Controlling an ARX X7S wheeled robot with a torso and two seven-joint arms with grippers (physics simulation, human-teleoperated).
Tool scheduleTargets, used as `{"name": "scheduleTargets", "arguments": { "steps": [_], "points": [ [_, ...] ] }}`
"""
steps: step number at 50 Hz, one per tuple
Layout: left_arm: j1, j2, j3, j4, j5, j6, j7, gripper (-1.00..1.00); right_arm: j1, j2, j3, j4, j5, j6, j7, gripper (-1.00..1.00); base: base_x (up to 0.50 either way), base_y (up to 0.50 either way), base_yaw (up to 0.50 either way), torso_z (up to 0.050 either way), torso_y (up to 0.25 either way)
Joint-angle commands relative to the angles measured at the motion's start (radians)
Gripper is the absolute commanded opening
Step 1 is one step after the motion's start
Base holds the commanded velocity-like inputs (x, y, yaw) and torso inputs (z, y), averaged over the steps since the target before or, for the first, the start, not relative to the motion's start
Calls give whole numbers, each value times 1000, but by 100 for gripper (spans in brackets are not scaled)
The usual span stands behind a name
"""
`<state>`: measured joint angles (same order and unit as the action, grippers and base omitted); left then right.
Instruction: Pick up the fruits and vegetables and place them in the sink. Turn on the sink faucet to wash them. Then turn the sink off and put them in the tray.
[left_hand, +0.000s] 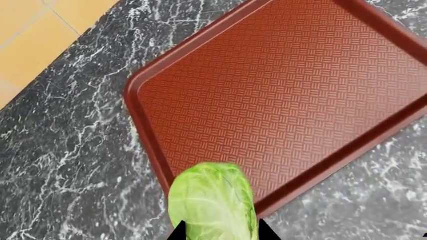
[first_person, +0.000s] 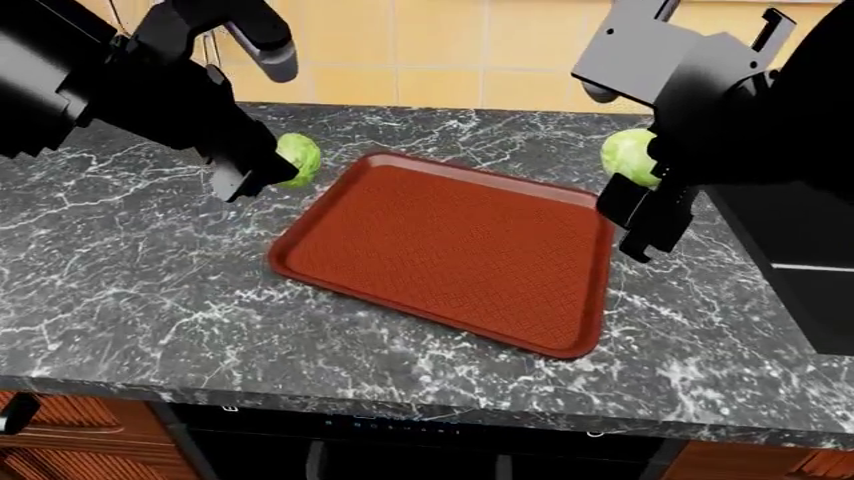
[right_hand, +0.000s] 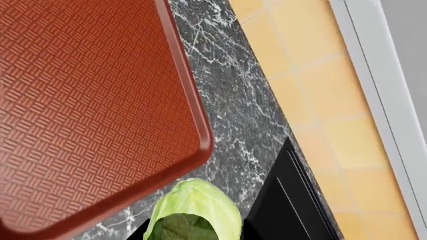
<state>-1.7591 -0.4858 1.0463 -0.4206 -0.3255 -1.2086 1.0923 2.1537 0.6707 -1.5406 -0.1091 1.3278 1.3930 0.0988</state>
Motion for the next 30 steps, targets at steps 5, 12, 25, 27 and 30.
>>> {"name": "scheduleTargets", "arguments": {
  "steps": [5, 12, 25, 27, 30],
  "points": [
    [5, 107, 41, -103, 6, 85, 25, -100, -35, -25, -12, 35, -48, -59, -39, -100, 0, 0, 0, 0, 0],
    [-1, 260, 95, -414, 54, 275, 71, -100, -51, -40, -13, 45, -72, -95, -48, -100, 0, 0, 0, 0, 0],
    [0, 486, 167, -887, 63, 509, 115, -100, -81, -60, -16, 69, -101, -139, -60, -100, 0, 0, 0, 0, 0],
    [6, 486, 203, -887, 16, 504, 106, -100, -82, -58, -14, 67, -99, -140, -58, -100, 0, 0, 0, 0, 0],
    [17, 486, 257, -886, -46, 499, 94, -100, -83, -54, -12, 64, -99, -140, -56, -100, 0, 0, 0, 0, 0]
  ]
}}
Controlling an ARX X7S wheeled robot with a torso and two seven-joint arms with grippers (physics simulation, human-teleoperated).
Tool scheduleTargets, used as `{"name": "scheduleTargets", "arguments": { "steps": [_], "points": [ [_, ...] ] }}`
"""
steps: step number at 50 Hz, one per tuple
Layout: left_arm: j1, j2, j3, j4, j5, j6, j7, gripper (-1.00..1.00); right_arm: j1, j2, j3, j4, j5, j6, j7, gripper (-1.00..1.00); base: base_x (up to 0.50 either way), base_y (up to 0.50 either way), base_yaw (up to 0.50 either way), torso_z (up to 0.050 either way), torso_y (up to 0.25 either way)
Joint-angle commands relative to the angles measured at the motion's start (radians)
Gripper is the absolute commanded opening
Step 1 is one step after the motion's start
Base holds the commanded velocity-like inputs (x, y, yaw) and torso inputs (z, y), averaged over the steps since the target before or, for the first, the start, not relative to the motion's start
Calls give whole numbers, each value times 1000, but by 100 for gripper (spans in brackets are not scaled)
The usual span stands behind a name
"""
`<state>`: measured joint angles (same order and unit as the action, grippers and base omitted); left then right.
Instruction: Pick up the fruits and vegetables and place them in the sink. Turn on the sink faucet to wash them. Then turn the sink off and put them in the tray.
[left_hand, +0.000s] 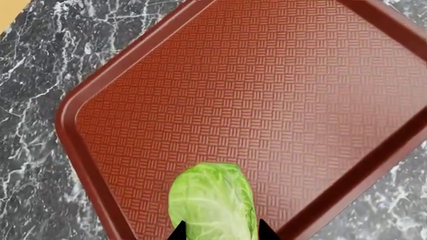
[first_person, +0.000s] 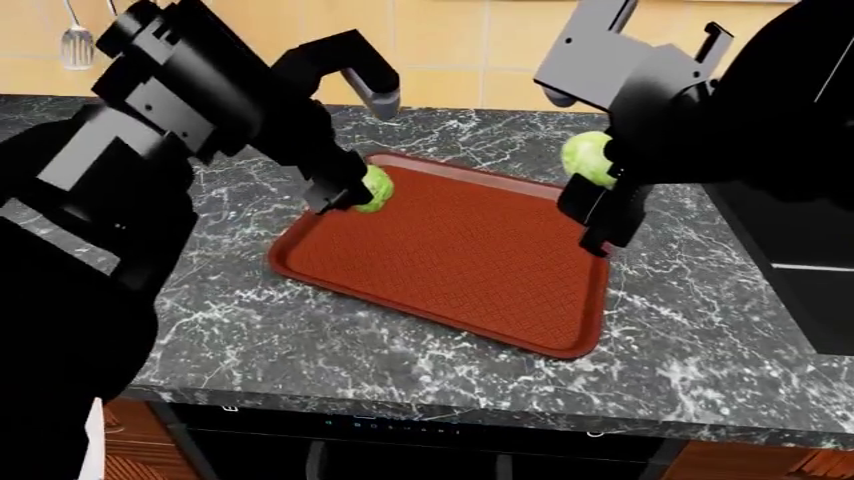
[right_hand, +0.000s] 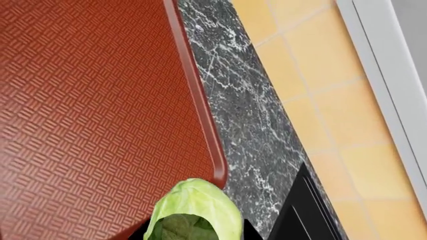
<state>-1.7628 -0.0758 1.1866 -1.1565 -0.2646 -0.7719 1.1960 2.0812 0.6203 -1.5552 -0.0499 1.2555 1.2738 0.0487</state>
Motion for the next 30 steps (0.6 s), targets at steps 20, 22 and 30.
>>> {"name": "scheduleTargets", "arguments": {
  "steps": [20, 22, 30],
  "points": [
    [49, 76, 169, -151, -181, 47, -48, -100, -21, -12, -3, 11, -41, -33, -16, -100, 0, 0, 0, 0, 0],
    [52, 76, 174, -151, -184, 42, -51, -100, -24, -13, -4, 14, -45, -37, -18, -100, 0, 0, 0, 0, 0],
    [63, 76, 134, -152, -147, 17, -56, -100, -28, -17, -5, 18, -49, -42, -22, -100, 0, 0, 0, 0, 0]
  ]
}}
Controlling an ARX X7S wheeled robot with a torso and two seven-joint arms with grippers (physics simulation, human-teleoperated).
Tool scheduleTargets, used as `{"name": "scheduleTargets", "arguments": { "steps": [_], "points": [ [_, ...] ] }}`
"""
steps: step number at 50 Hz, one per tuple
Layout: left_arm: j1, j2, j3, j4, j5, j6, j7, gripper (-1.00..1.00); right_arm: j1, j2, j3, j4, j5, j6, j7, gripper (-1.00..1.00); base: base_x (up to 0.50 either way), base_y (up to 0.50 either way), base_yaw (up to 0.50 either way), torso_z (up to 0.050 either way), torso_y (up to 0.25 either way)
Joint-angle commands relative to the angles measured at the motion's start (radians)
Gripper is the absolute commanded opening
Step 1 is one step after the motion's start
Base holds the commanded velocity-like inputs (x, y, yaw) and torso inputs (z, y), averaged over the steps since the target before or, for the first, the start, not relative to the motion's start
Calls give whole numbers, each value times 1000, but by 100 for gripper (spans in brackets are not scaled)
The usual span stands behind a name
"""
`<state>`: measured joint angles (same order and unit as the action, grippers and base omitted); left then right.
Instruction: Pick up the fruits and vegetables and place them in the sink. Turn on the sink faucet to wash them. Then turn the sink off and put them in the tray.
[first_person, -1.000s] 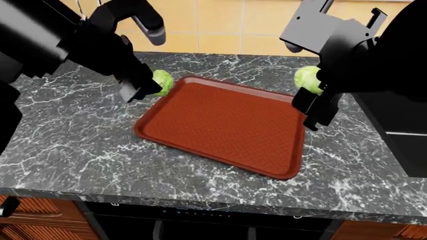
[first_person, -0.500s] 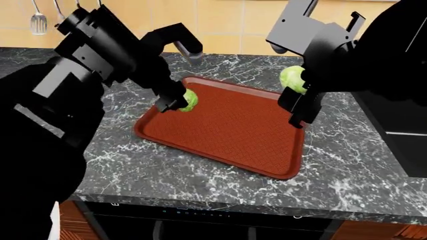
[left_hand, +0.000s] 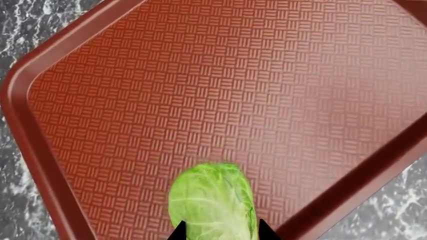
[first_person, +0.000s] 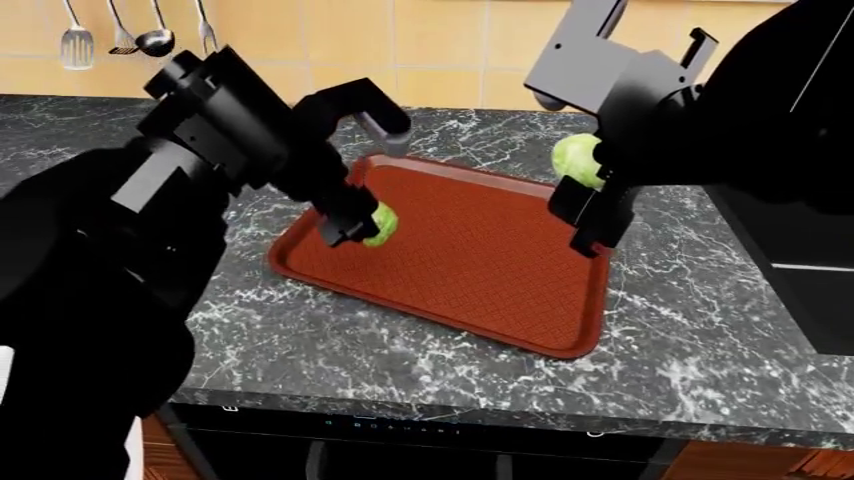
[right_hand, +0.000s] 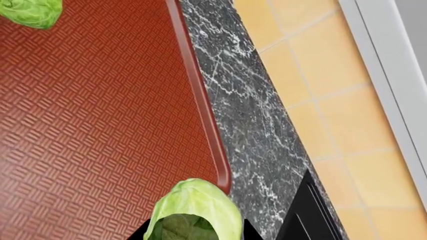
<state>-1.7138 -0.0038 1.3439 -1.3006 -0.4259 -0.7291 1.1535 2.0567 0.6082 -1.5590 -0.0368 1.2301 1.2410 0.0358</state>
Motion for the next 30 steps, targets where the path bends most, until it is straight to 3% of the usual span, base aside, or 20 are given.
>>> {"name": "scheduleTargets", "arguments": {
  "steps": [1, 13, 30],
  "points": [
    [15, 4, -34, -8, 24, -25, -13, -100, -5, -6, -2, 6, -26, -11, -11, -100, 0, 0, 0, 0, 0],
    [18, 4, -74, -8, 5, 38, -81, -100, -17, -19, -19, 22, -56, -34, -38, -100, 0, 0, 0, 0, 0],
    [53, 4, 45, -4, -73, -40, -91, -100, -22, -23, -18, 25, -60, -38, -42, -100, 0, 0, 0, 0, 0]
  ]
}}
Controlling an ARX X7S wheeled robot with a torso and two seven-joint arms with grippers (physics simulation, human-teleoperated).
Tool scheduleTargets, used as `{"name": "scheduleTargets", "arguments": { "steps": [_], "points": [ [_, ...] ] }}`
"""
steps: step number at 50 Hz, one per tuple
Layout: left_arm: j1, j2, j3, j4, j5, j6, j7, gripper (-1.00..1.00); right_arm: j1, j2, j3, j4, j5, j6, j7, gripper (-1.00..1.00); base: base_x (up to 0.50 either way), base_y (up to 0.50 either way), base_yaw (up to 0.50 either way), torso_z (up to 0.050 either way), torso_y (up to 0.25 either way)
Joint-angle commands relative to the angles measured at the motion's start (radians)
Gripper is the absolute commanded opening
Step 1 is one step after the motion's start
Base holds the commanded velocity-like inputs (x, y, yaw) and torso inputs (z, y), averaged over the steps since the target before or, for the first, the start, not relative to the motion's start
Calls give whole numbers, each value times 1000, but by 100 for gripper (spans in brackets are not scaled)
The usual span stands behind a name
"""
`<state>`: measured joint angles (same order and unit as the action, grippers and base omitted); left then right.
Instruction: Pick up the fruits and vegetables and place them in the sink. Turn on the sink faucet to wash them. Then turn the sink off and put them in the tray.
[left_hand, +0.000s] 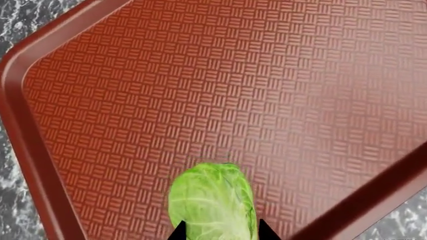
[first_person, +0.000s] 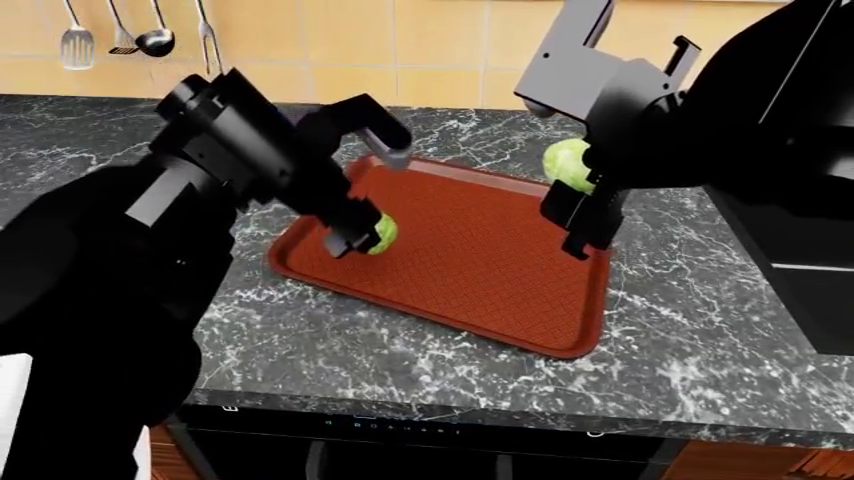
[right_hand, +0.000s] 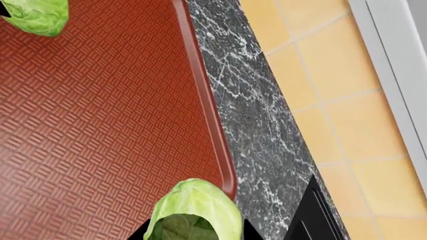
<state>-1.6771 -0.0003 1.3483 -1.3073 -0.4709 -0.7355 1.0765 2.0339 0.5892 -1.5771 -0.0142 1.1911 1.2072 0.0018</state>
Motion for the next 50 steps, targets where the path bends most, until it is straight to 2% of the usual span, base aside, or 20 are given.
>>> {"name": "scheduleTargets", "arguments": {
  "steps": [1, 19, 20, 34, 39, 46, 50],
  "points": [
    [16, 0, 45, 4, -29, -31, -16, -100, 0, -3, 0, 3, -22, -6, -8, -100, 0, 0, 0, 0, 0],
    [7, 0, 51, 6, -45, -5, -14, -100, -6, -4, 2, 6, -24, -8, -8, -100, 0, 0, 0, 0, -62],
    [5, 0, 52, 6, -45, -4, -13, 100, -7, -4, 2, 7, -25, -9, -9, -100, 0, 0, 0, 0, 0],
    [-41, 0, 50, 1, -15, 12, 15, 100, -1, -10, 4, 13, -28, -6, -15, -100, 0, 0, 0, 0, 0],
    [-64, 0, 37, -1, 11, 19, 27, 100, 2, -23, -1, 25, -37, -10, -28, -100, 0, 0, 0, 0, 195],
    [-85, 0, -65, -1, 128, 18, 66, 100, -21, -81, -33, 116, -91, -55, -93, -100, 0, 0, 0, 0, 250],
    [-82, 0, -88, -1, 208, -9, 137, 100, -43, -129, -59, 193, -129, -91, -143, -100, 0, 0, 0, 0, 105]
  ]
}}
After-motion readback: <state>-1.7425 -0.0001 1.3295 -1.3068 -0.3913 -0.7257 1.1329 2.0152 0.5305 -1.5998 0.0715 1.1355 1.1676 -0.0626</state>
